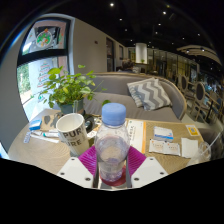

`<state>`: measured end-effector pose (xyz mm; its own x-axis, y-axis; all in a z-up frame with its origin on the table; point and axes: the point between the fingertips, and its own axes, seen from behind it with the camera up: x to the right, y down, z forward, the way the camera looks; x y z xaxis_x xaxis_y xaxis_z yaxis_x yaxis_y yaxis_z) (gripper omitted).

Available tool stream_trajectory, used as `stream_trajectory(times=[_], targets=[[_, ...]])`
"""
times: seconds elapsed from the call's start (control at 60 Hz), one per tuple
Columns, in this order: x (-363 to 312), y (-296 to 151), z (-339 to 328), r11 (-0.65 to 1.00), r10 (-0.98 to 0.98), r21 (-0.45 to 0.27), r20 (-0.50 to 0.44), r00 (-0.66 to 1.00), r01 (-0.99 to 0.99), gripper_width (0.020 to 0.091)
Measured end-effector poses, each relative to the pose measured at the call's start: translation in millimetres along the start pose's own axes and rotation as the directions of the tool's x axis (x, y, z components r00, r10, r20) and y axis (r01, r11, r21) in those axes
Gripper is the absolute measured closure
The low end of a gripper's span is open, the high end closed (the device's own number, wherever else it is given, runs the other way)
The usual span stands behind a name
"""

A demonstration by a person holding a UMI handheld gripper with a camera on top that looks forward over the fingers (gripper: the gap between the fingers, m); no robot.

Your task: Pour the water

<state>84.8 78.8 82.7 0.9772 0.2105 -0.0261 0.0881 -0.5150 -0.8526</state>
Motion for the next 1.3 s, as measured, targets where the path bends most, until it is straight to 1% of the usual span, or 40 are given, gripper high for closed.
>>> stream_trajectory(times=[0.05, 0.167, 0.233, 0.283, 0.333, 0.4, 0.417, 0.467, 0.567, 0.767, 0.983, 1.2, 1.3], targets=[[1.8, -0.8, -0.5, 1.000, 0.011, 0.011, -0.007, 1.000, -0.011, 0.0716], [5.4, -0.2, -2.4, 0.998, 0.054, 0.024, -0.037, 0.998, -0.053, 0.0622], [3.4, 2.8, -2.3, 0.998, 0.058, 0.005, -0.043, 0.997, -0.057, 0.0572], [-0.6, 8.0, -1.5, 0.997, 0.069, -0.029, -0.040, 0.997, -0.070, 0.0510], [-0.3, 11.6, -4.3, 0.996, 0.075, -0.050, -0.059, 0.995, -0.078, 0.0444], [3.0, 13.7, -10.6, 0.995, 0.068, -0.071, -0.100, 0.993, -0.076, 0.0268], [3.2, 13.2, -13.4, 0.995, 0.066, -0.073, -0.110, 0.992, -0.075, 0.0240], [3.1, 12.8, -23.6, 0.994, 0.062, -0.085, -0.133, 0.989, -0.074, 0.0252], [-5.9, 9.9, -52.9, 0.991, 0.058, -0.106, -0.168, 0.984, -0.076, 0.0249], [-44.4, 7.9, -140.0, 0.981, 0.060, -0.165, -0.241, 0.969, -0.102, 0.0249], [-92.7, 10.7, -214.0, 0.977, 0.053, -0.188, -0.258, 0.965, -0.104, 0.0251], [-110.9, 21.7, -241.7, 0.975, 0.051, -0.195, -0.277, 0.960, -0.108, 0.0250], [-111.7, 19.6, -245.6, 0.979, 0.011, -0.193, -0.284, 0.959, -0.069, 0.0249]])
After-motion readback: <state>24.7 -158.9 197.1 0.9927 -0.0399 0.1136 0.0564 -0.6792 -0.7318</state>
